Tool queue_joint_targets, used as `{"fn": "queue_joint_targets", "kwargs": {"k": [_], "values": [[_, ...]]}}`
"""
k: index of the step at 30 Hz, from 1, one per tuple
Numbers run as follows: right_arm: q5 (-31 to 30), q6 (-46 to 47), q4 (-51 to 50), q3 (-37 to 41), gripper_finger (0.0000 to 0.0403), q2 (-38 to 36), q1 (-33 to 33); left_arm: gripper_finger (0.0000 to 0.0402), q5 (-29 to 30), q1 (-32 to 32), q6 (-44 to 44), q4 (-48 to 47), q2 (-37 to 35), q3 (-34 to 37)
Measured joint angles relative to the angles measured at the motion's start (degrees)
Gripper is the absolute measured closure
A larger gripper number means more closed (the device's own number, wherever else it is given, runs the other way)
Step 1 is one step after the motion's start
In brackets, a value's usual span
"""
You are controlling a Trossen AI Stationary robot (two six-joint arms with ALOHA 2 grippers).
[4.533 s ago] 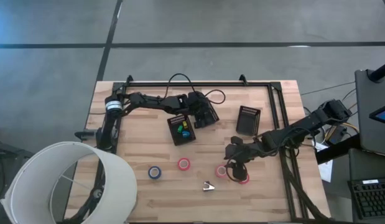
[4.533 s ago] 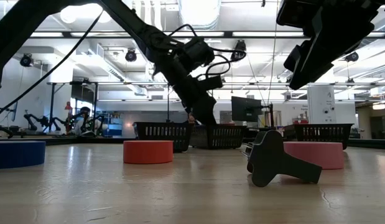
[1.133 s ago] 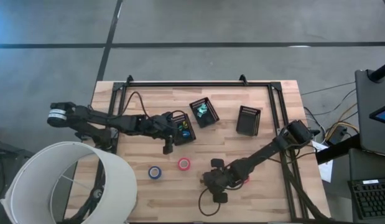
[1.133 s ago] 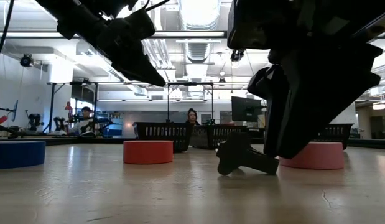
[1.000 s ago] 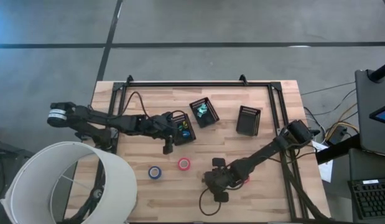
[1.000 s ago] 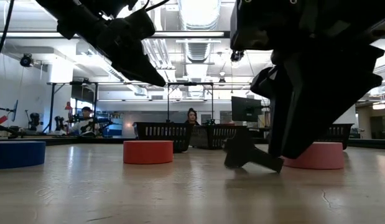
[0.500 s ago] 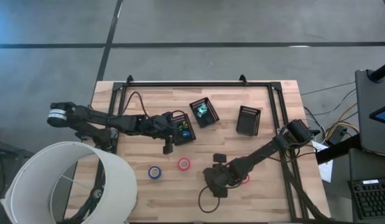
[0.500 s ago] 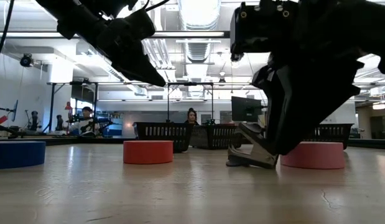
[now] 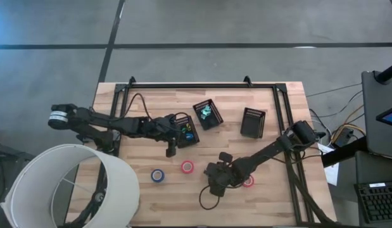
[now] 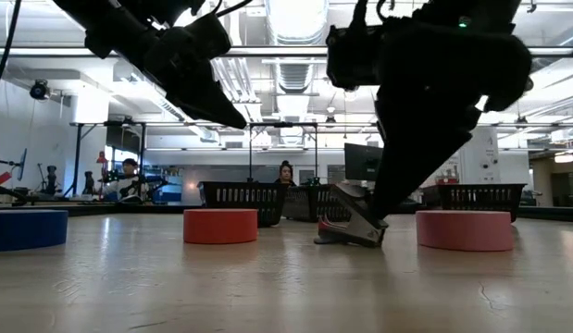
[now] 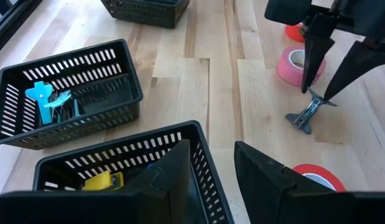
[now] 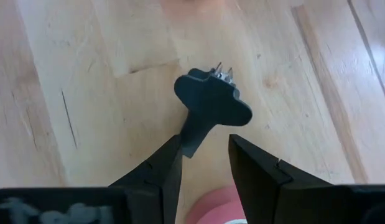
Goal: Pick and place Stapler, Stapler remover, tape
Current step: Put the black staple remover into the middle black basket
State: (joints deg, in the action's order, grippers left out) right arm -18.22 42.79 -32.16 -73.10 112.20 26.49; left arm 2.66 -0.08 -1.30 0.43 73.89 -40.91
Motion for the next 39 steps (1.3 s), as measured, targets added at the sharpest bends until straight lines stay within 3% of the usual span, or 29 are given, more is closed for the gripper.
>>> {"fn": "queue_joint_targets", "kwargs": {"k": [21, 39], "values": [[-0.2, 6.5, 0.2, -1.3, 0.0275, -0.1, -0.5, 0.0273, 0.1, 0.0, 0.0, 0.0, 0.0, 0.0], [0.0, 2.7, 1.2, -1.3, 0.0275, 3.0, -1.9, 0.0273, 0.2, 0.0, 0.0, 0.0, 0.0, 0.0]]}}
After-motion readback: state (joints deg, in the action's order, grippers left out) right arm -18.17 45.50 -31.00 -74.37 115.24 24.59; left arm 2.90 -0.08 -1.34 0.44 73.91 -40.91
